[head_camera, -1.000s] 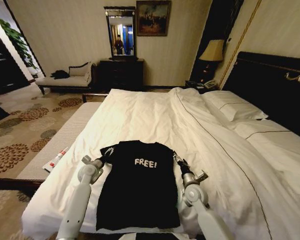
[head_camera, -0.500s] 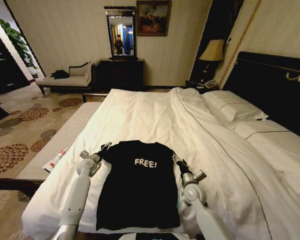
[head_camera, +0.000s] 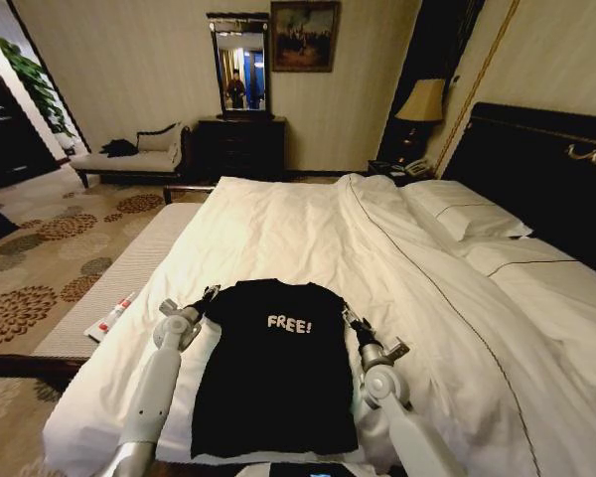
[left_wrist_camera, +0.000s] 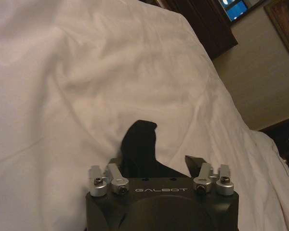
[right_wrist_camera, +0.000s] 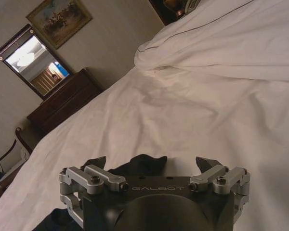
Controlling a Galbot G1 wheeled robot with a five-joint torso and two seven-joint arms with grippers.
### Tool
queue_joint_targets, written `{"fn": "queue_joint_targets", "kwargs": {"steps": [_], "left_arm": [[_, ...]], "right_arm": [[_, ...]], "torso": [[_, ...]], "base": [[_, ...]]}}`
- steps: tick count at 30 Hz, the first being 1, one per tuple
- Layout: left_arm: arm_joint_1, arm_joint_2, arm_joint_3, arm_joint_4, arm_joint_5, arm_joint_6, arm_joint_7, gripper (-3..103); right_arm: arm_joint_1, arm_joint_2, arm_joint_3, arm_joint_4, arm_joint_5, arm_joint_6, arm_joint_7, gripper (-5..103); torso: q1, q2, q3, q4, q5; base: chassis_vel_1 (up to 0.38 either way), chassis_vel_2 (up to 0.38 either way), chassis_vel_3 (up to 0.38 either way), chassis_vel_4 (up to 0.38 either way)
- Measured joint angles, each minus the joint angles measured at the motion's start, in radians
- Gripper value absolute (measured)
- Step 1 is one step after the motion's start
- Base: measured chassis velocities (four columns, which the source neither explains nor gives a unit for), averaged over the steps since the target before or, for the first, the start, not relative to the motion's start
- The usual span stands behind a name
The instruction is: Fold the clothes on the bed.
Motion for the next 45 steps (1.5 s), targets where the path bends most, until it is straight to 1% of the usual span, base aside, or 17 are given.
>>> {"fn": "queue_joint_targets", "kwargs": {"steps": [1,3,8,10,13,15,16,17,19,24,27,30,32,34,40,43,45], "left_arm": [[0.003,0.002,-0.001,-0.002,0.0,0.0,0.0,60],[0.007,0.004,-0.003,-0.005,0.0,-0.001,0.0,60],[0.02,0.008,-0.006,-0.019,0.0,-0.001,0.003,34],[0.022,0.008,-0.006,-0.02,0.0,-0.001,0.004,34],[0.028,0.009,0.001,-0.026,0.003,0.0,0.005,18],[0.029,0.009,0.004,-0.027,0.006,0.0,0.006,18],[0.031,0.009,0.007,-0.029,0.009,0.0,0.007,12],[0.031,0.009,0.008,-0.03,0.01,0.0,0.008,12],[0.036,0.008,0.012,-0.048,0.014,0.0,0.009,1],[0.046,0.027,0.036,-0.098,0.038,-0.005,0.021,0],[0.052,0.054,0.072,-0.137,0.08,-0.016,0.036,0],[0.058,0.096,0.147,-0.205,0.109,-0.022,0.043,0],[0.058,0.102,0.16,-0.215,0.11,-0.022,0.043,0],[0.054,0.119,0.224,-0.249,0.112,-0.021,0.039,0],[0.043,0.13,0.322,-0.259,0.133,-0.019,0.032,0],[0.029,0.137,0.419,-0.235,0.175,-0.02,0.031,0],[0.027,0.136,0.43,-0.231,0.178,-0.02,0.031,0]], "right_arm": [[0.0,0.0,0.0,0.0,0.0,0.0,0.0,100],[0.0,0.0,0.0,0.0,0.0,0.0,0.001,100],[-0.001,0.0,0.0,0.0,-0.001,-0.001,0.005,100],[-0.001,-0.001,0.0,0.001,-0.002,-0.001,0.005,100],[-0.004,-0.001,0.002,0.001,-0.004,-0.001,0.009,100],[-0.005,-0.001,0.003,0.001,-0.005,-0.001,0.01,100],[-0.006,0.0,0.003,0.001,-0.007,-0.001,0.011,100],[-0.007,0.0,0.004,0.001,-0.009,-0.001,0.011,100],[-0.01,0.001,0.005,0.001,-0.013,-0.001,0.012,100],[-0.012,0.001,0.008,0.001,-0.015,-0.001,0.014,100],[-0.013,0.001,0.008,0.002,-0.015,-0.001,0.015,100],[-0.014,0.002,0.007,0.003,-0.016,-0.001,0.016,100],[-0.014,0.003,0.007,0.003,-0.017,-0.001,0.016,100],[-0.013,0.005,0.005,0.002,-0.017,-0.001,0.017,100],[-0.01,0.007,0.004,-0.002,-0.018,-0.001,0.017,100],[-0.007,0.007,0.005,-0.005,-0.018,-0.001,0.017,100],[-0.007,0.007,0.006,-0.005,-0.018,-0.001,0.017,100]], "torso": [[0.0,0.0,0.0,0.0,0.0],[0.0,0.0,0.0,0.0,-0.0001],[0.0,0.0,0.0,0.0,0.0],[0.0,0.0,0.0,0.0,0.0],[0.0,0.0,0.0,0.0,0.0],[0.0,0.0,0.0,0.0,0.0],[0.0,0.0,0.0,0.0,-0.0001],[0.0,0.0,0.0,0.0,-0.0001],[0.0,0.0,0.0,0.0,0.0],[0.0,0.0,0.0,0.0,0.0],[0.0,0.0,0.0,0.0001,0.0],[0.0,0.0,0.0,0.0001,0.0],[0.0,0.0,0.0,0.0,0.0],[0.0,0.0,0.0,0.0,0.0001],[0.0,0.0,0.0,0.0,0.0],[0.0,0.0,0.0,0.0,0.0],[0.0,0.0,0.0,0.0,0.0001]], "base": [[0.0,0.0,0.0,0.0],[0.0,0.0,0.0,0.0],[0.0,0.0,0.0,0.0],[0.0,0.0,0.0,0.0],[0.0,0.0,0.0,0.0],[0.0,0.0,0.0,0.0],[0.0,0.0,0.0,0.0],[0.0,0.0,0.0,0.0],[0.0,0.0,0.0,0.0],[0.0,0.0,0.0,0.0],[0.0,0.0,0.0,0.0],[0.0,0.0,0.0,0.0],[0.0,0.0,0.0,0.0],[0.0,0.0,0.0,0.0],[0.0,0.0,0.0,0.0],[0.0,0.0,0.0,0.0],[0.0,0.0,0.0,0.0]]}}
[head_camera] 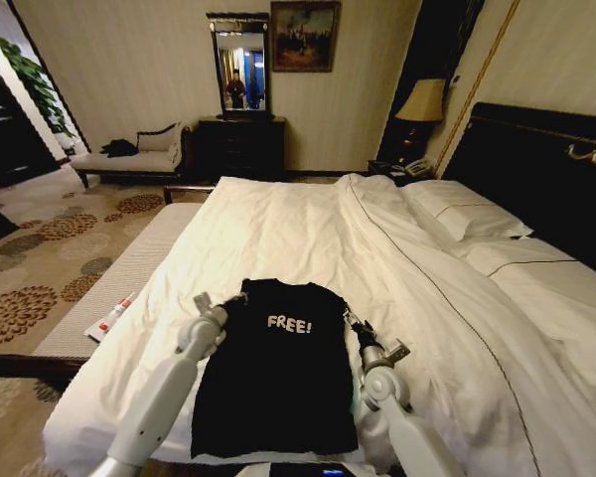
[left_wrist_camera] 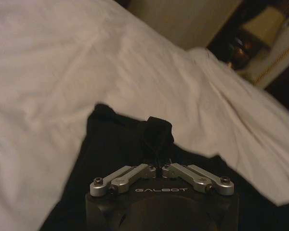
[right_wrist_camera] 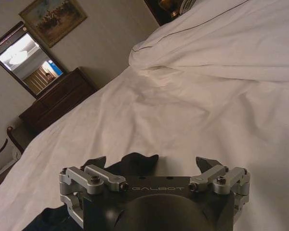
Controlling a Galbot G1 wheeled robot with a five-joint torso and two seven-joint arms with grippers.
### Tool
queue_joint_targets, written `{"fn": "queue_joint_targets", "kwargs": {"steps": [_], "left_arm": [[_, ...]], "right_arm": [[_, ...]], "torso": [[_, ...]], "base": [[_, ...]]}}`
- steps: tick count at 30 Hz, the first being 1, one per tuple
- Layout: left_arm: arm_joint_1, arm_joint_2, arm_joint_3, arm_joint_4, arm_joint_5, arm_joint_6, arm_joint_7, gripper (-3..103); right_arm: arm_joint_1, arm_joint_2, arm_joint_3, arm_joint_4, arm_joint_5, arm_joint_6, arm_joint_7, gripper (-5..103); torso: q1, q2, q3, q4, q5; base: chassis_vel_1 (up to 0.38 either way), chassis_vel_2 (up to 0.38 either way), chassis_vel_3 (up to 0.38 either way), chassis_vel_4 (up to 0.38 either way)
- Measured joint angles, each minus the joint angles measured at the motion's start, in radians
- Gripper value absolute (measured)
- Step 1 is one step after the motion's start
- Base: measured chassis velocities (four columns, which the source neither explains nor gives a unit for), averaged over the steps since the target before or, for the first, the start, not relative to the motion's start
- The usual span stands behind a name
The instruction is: Fold the clothes on the bed.
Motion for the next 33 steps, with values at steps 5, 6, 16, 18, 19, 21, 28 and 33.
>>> {"fn": "queue_joint_targets", "kwargs": {"steps": [5,6,16,18,19,21,28,33], "left_arm": [[-0.009,-0.021,0.027,0.017,0.01,0.0,-0.017,0],[-0.009,-0.023,0.027,0.017,0.01,0.0,-0.022,0],[0.03,-0.029,-0.119,-0.104,-0.067,0.075,-0.002,39],[0.052,-0.023,-0.178,-0.165,-0.094,0.075,0.035,49],[0.061,-0.022,-0.212,-0.195,-0.124,0.069,0.043,56],[0.067,-0.023,-0.241,-0.212,-0.157,0.063,0.044,56],[0.082,-0.019,-0.379,-0.193,-0.261,0.043,-0.019,83],[0.068,0.008,-0.47,-0.046,-0.201,0.114,-0.113,99]], "right_arm": [[0.002,0.001,0.001,-0.002,0.0,0.0,0.0,100],[0.002,0.001,0.001,-0.002,0.0,0.0,0.0,100],[0.006,0.004,-0.005,-0.006,0.0,0.0,0.0,100],[0.011,0.001,-0.005,-0.008,0.001,0.0,0.0,100],[0.016,-0.001,-0.005,-0.01,0.005,0.0,0.0,100],[0.021,-0.005,-0.005,-0.012,0.011,-0.001,0.001,100],[0.07,-0.047,-0.007,-0.036,0.087,-0.023,0.002,100],[0.178,-0.137,-0.052,-0.151,0.141,-0.059,-0.07,100]], "torso": [[0.0,0.0,0.0,0.0,-0.0001],[0.0,0.0,0.0,0.0,-0.0001],[0.0,0.0,0.0,0.0001,0.0002],[0.0,0.0,0.0,0.0001,-0.0003],[0.0,0.0,0.0,0.0,-0.0001],[0.0,0.0,0.0,0.0001,0.0],[0.0,0.0,0.0,0.0,-0.0003],[0.0,0.0,0.0,0.0,-0.0004]], "base": [[0.0,0.0,0.0,0.0],[0.0,0.0,0.0,0.0],[0.0,0.0,0.0,0.0],[0.0,0.0,0.0,0.0],[0.0,0.0,0.0,0.0],[0.0,0.0,0.0,0.0],[0.0,0.0,0.0,0.0],[0.0,0.0,0.0,0.0]]}}
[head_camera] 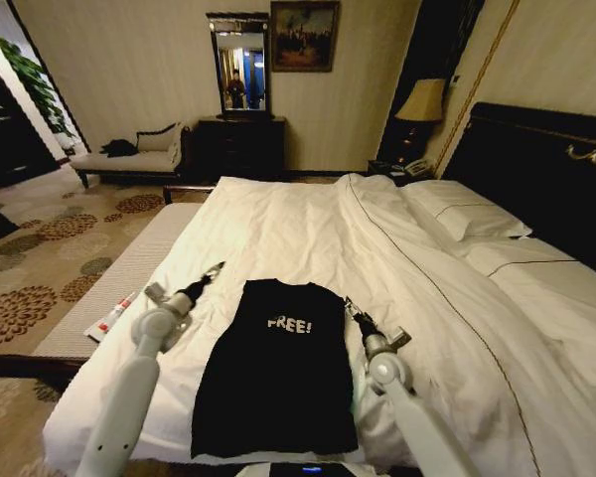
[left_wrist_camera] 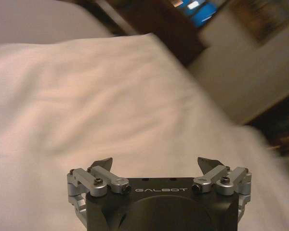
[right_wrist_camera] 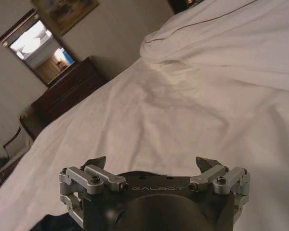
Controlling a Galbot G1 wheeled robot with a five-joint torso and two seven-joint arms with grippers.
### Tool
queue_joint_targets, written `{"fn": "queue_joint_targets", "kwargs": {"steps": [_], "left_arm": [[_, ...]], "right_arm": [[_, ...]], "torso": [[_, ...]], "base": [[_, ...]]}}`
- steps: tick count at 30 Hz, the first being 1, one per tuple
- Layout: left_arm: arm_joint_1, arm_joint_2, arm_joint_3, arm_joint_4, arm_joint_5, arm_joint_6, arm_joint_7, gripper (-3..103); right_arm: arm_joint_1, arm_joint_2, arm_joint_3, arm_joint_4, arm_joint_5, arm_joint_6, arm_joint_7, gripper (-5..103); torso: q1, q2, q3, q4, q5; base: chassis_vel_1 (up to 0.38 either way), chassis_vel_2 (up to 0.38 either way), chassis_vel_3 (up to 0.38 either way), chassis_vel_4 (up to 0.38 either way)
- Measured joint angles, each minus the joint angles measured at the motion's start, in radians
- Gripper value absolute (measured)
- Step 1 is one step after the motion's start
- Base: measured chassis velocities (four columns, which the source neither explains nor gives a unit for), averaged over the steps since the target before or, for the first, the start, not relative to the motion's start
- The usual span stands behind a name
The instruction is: Fold the clothes on the bed.
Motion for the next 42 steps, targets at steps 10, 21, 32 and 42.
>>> {"fn": "queue_joint_targets", "kwargs": {"steps": [10,21,32,42], "left_arm": [[0.07,0.02,-0.04,0.019,0.086,0.0,0.083,100],[0.078,0.015,-0.047,-0.007,0.085,-0.012,0.075,100],[0.084,0.011,-0.039,-0.014,0.088,-0.016,0.072,100],[0.076,0.01,-0.019,-0.013,0.083,-0.017,0.073,100]], "right_arm": [[0.078,-0.048,-0.069,-0.106,0.065,-0.039,-0.122,100],[0.08,-0.015,-0.093,-0.142,0.057,-0.04,-0.153,103],[0.07,-0.015,-0.079,-0.131,0.056,-0.022,-0.157,62],[0.071,-0.012,-0.077,-0.133,0.042,-0.003,-0.156,24]], "torso": [[0.0,0.0,0.0,0.0001,0.0004],[0.0,0.0,0.0,0.0,0.0003],[0.0,0.0,0.0,0.0,0.0002],[0.0,0.0,0.0,0.0001,0.0003]], "base": [[0.0,0.0,0.0,0.0],[0.0,0.0,0.0,0.0],[0.0,0.0,0.0,0.0],[0.0,0.0,0.0,0.0]]}}
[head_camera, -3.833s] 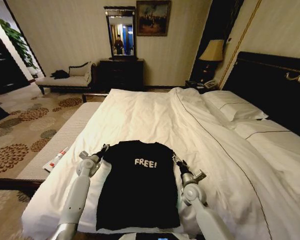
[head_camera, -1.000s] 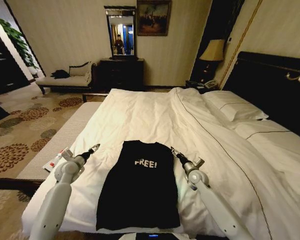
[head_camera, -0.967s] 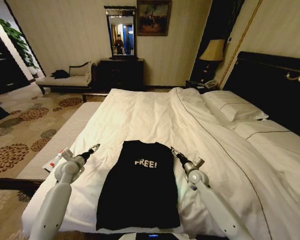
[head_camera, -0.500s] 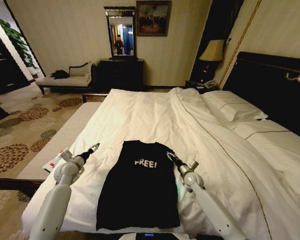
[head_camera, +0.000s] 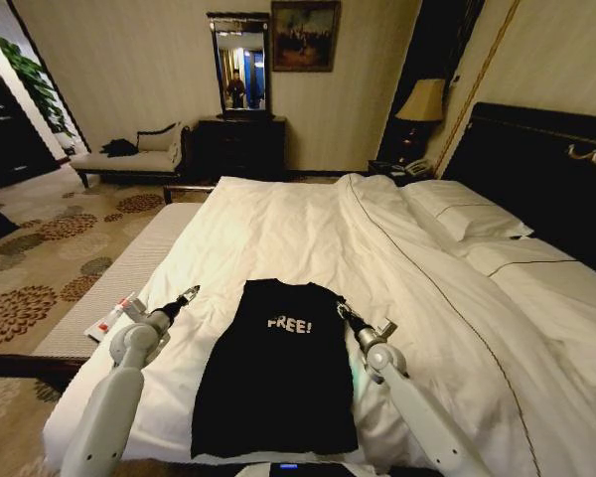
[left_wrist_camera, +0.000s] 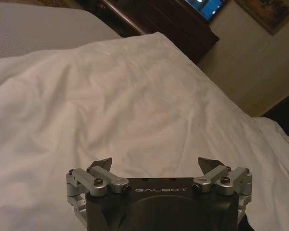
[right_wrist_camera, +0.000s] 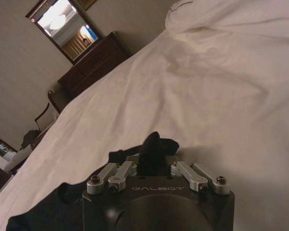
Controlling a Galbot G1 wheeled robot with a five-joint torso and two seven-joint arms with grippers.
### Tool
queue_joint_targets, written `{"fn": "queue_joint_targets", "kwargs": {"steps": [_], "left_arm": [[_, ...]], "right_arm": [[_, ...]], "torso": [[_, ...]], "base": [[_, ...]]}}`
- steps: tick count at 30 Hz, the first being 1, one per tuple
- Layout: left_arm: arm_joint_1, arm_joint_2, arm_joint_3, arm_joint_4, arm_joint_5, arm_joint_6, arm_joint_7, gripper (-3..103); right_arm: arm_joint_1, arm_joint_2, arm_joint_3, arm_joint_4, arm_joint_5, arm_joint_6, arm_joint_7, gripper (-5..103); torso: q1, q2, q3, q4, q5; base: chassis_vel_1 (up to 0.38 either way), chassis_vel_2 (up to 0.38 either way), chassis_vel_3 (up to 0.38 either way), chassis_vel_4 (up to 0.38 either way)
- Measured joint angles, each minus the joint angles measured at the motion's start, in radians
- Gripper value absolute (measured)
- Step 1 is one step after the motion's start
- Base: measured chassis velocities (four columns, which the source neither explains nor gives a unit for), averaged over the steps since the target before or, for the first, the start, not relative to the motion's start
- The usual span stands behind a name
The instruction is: Fold the clothes on the bed.
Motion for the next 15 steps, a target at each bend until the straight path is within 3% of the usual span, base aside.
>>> {"fn": "queue_joint_targets", "kwargs": {"steps": [2,4,8,10,13,15], "left_arm": [[-0.006,0.0,0.008,0.003,-0.007,0.0,0.003,100],[-0.032,-0.004,0.033,0.018,-0.032,-0.002,0.008,100],[-0.091,-0.013,0.08,0.061,-0.052,-0.005,0.008,100],[-0.193,-0.037,0.16,0.156,-0.039,-0.005,0.003,100],[-0.245,-0.051,0.197,0.21,-0.018,-0.004,0.002,100],[-0.344,-0.089,0.267,0.337,0.025,-0.004,0.015,100]], "right_arm": [[0.004,0.001,0.001,-0.001,-0.004,0.005,0.006,24],[0.018,0.002,0.005,-0.001,-0.007,0.009,0.032,14],[0.032,-0.004,0.007,-0.005,-0.005,0.009,0.046,3],[0.048,-0.008,0.007,-0.023,-0.009,0.008,0.05,0],[0.055,-0.009,0.007,-0.034,-0.014,0.008,0.05,0],[0.064,-0.01,0.006,-0.049,-0.024,0.008,0.05,0]], "torso": [[0.0,0.0,0.0,0.0,0.0],[0.0,0.0,0.0,0.0003,-0.0001],[0.0,0.0,0.0,0.0001,0.0001],[0.0,0.0,0.0,-0.0002,-0.0002],[0.0,0.0,0.0,-0.0002,0.0005],[0.0,0.0,0.0,-0.0004,0.0001]], "base": [[0.0,0.0,0.0,0.0],[0.0,0.0,0.0,0.0],[0.0,0.0,0.0,0.0],[0.0,0.0,0.0,0.0],[0.0,0.0,0.0,0.0],[0.0,0.0,0.0,0.0]]}}
